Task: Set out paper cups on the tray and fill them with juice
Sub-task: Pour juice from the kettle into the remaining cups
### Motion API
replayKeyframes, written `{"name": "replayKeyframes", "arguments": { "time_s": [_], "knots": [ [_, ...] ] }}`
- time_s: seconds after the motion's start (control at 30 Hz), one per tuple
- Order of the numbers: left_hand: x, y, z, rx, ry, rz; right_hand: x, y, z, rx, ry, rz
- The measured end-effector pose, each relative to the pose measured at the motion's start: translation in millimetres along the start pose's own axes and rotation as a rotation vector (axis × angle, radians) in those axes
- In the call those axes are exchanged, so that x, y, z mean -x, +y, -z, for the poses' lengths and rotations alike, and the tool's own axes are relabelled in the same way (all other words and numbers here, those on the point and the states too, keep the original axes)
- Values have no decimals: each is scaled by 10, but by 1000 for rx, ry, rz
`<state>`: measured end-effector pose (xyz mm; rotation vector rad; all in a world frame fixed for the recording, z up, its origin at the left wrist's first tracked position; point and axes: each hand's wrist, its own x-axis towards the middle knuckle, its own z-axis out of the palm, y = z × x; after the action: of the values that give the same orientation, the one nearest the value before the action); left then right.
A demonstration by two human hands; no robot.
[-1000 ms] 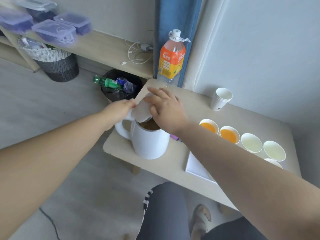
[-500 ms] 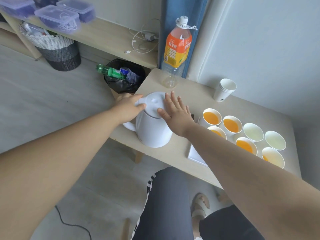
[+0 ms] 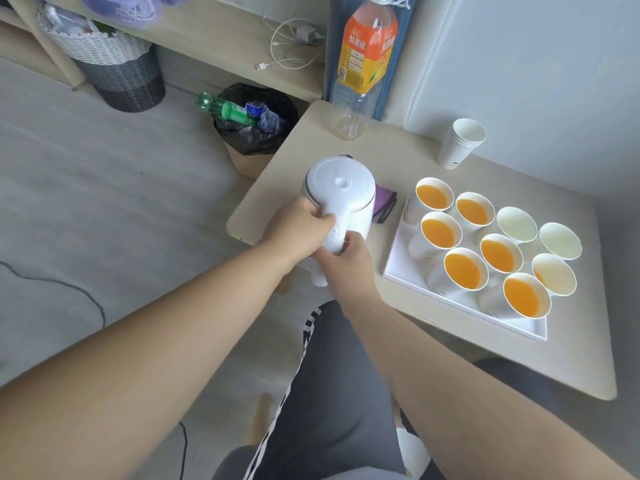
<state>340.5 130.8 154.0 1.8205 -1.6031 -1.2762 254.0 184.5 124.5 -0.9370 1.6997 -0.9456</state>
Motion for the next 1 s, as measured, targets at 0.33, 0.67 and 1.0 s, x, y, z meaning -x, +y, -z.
{"name": "replayKeyframes", "arguments": {
  "time_s": [0.33, 0.67, 1.0],
  "knots": [
    [-271, -40, 1, 352, 102, 81, 59, 165, 93, -84, 253, 2],
    [-503, 35, -151, 417, -82, 57, -18, 225, 218, -74, 204, 21],
    [-142, 124, 20, 423, -90, 101, 235, 38, 496, 11, 159, 152]
  ]
}}
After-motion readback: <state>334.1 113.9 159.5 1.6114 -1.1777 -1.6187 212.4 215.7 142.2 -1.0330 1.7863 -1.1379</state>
